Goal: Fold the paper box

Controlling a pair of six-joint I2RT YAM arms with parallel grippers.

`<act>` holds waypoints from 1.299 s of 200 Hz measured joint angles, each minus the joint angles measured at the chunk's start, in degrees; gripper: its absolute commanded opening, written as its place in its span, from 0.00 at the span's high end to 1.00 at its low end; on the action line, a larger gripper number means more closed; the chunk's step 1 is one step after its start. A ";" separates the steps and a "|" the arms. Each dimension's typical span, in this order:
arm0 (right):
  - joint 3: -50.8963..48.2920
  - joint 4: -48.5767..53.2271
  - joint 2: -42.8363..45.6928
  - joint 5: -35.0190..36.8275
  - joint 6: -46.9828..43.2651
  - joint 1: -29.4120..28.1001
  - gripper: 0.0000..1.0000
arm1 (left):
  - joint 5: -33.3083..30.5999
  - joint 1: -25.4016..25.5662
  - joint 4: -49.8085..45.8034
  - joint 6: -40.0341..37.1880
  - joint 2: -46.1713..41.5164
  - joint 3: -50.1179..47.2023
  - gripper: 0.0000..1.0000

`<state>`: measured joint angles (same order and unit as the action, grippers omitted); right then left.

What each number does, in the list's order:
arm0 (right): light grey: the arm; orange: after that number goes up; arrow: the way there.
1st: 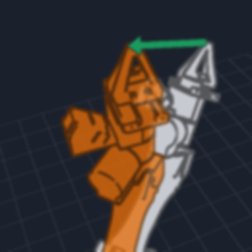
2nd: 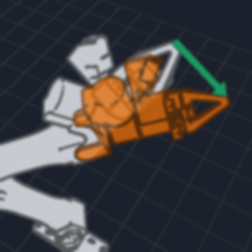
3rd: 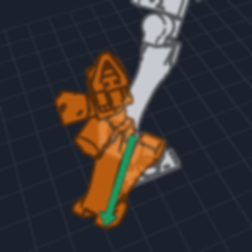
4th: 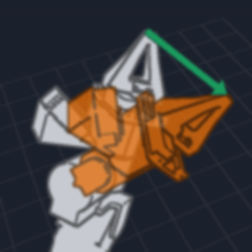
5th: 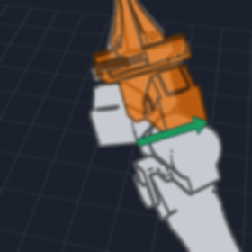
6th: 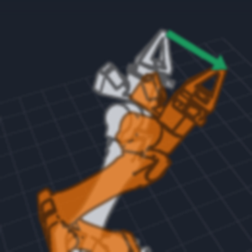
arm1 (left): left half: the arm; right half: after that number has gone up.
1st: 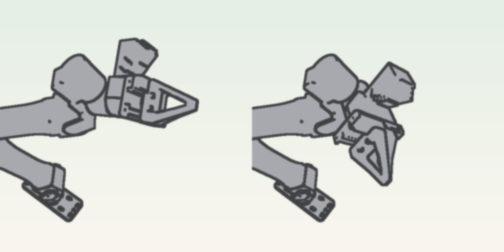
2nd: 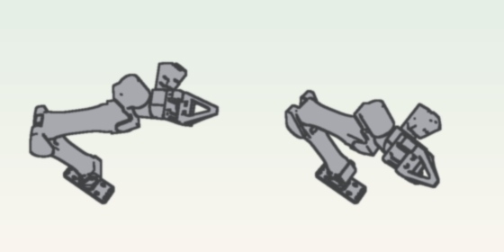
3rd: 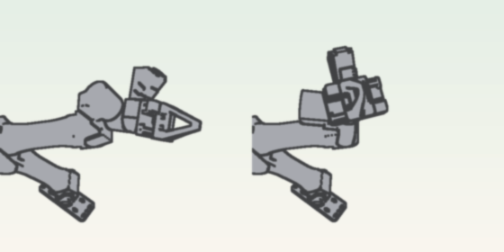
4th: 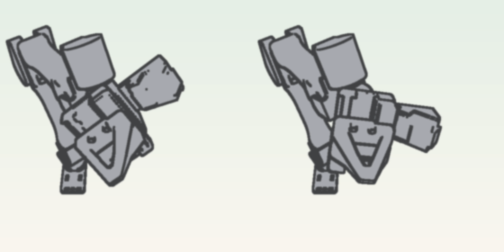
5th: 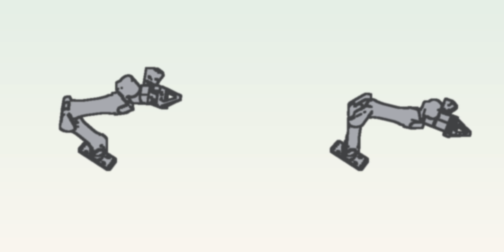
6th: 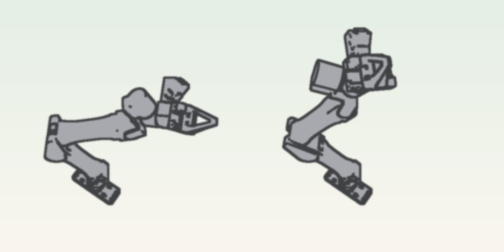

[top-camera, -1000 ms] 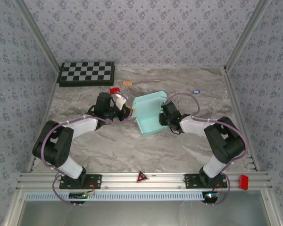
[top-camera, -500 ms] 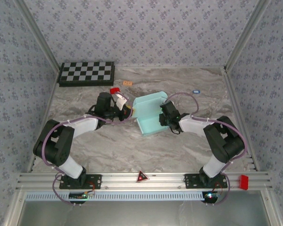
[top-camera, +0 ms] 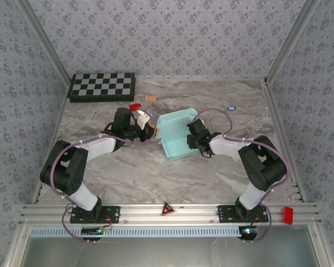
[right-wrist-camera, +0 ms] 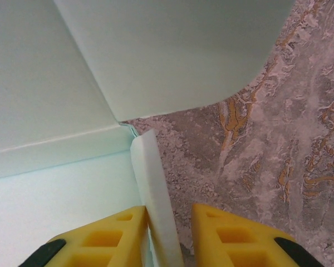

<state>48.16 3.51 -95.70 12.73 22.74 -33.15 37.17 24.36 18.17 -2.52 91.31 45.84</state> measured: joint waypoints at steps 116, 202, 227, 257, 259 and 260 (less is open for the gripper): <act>2.03 2.91 -1.79 0.15 -1.64 -0.28 0.73 | 1.33 -0.63 -0.63 -1.31 0.44 0.42 1.00; 4.31 6.16 -3.02 1.68 -1.81 -0.85 0.75 | 1.84 -0.79 -0.85 -1.95 0.70 0.57 1.00; 4.83 7.19 -3.21 2.32 -1.84 -1.16 0.75 | 2.05 -1.01 -1.33 -2.49 0.70 0.57 1.00; 6.67 9.25 -4.22 3.82 -1.84 -2.01 0.76 | 2.27 -1.49 -1.79 -3.28 0.70 0.59 1.00; 6.82 9.44 -4.33 4.00 -1.86 -2.10 0.76 | 2.27 -1.51 -1.81 -3.28 0.70 0.59 1.00; 6.88 9.46 -4.35 4.04 -1.86 -2.12 0.76 | 2.27 -1.51 -1.84 -3.30 0.70 0.59 1.00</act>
<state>55.05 12.97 -100.05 16.78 20.88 -35.27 39.44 22.85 16.34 -5.82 92.01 46.44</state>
